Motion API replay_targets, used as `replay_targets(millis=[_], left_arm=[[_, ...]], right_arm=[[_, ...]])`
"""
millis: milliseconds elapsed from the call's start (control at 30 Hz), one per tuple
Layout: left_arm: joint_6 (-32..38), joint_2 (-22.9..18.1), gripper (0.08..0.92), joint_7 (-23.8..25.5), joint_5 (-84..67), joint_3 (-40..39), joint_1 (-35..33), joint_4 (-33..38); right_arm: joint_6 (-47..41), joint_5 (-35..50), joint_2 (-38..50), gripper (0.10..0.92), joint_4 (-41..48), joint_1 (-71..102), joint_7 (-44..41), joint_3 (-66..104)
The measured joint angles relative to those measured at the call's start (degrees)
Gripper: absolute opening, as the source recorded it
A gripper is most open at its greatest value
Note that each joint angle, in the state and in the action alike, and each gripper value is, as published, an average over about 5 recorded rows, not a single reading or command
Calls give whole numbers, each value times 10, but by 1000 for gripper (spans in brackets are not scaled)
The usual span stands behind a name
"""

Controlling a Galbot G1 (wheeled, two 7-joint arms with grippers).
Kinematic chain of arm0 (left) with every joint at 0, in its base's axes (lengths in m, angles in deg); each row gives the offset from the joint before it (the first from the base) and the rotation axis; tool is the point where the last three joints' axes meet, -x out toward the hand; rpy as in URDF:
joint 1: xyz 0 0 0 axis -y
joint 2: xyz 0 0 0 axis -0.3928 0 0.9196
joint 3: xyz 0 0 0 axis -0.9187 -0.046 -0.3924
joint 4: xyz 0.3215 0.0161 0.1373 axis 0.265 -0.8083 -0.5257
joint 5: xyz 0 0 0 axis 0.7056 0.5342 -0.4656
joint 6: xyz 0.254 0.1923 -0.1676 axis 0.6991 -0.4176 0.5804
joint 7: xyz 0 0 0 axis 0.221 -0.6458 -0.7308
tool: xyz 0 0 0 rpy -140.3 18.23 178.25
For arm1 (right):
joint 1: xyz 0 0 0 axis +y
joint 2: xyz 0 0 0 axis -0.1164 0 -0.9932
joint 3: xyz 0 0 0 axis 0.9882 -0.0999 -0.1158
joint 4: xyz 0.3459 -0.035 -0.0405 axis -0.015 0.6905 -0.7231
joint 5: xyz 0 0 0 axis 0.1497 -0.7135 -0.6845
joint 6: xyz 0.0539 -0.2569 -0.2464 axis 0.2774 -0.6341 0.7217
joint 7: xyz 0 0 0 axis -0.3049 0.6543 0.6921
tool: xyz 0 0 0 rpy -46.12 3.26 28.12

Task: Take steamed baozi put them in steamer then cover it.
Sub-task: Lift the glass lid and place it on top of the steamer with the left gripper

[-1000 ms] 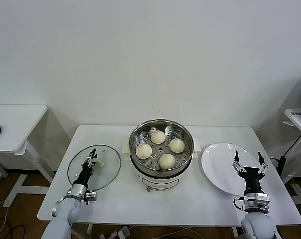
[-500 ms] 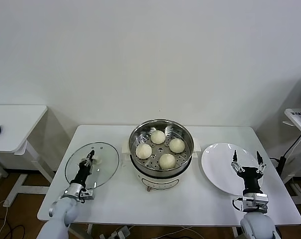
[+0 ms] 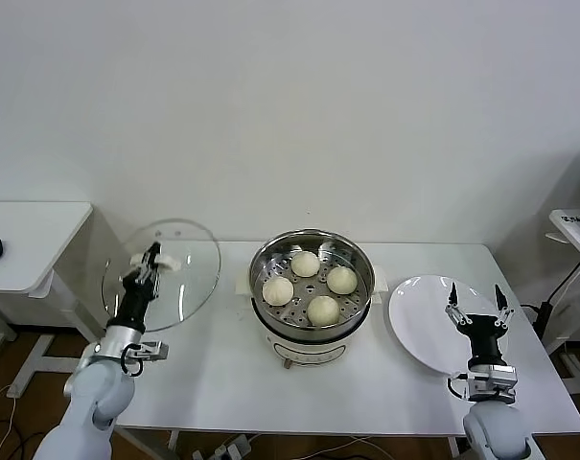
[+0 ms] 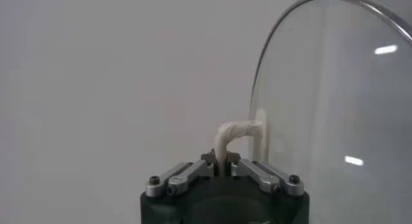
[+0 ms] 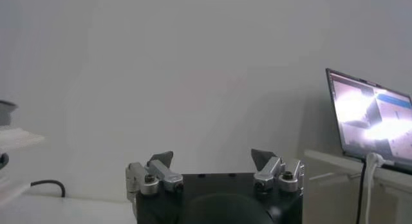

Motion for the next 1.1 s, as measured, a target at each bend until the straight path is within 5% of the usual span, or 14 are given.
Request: replay_targets(millis=[233,433,700,1100], left_arm=[[-81,3,189,53,-5,-86,2,139],[-151,-15,189,92,7,-198,36,177],[-219,-68,189,158,64,-315,116,121],[-277,-146,189,264,175,-381,188,23]], right_arm=[[-7,1,1,823,-5,1,1,4],[-17,1,-1,823,-4,1,0,8],[-19,-3,-14,823,8,-6,-3,7],[-17,-11,-31,823,27,-13,-7,8]])
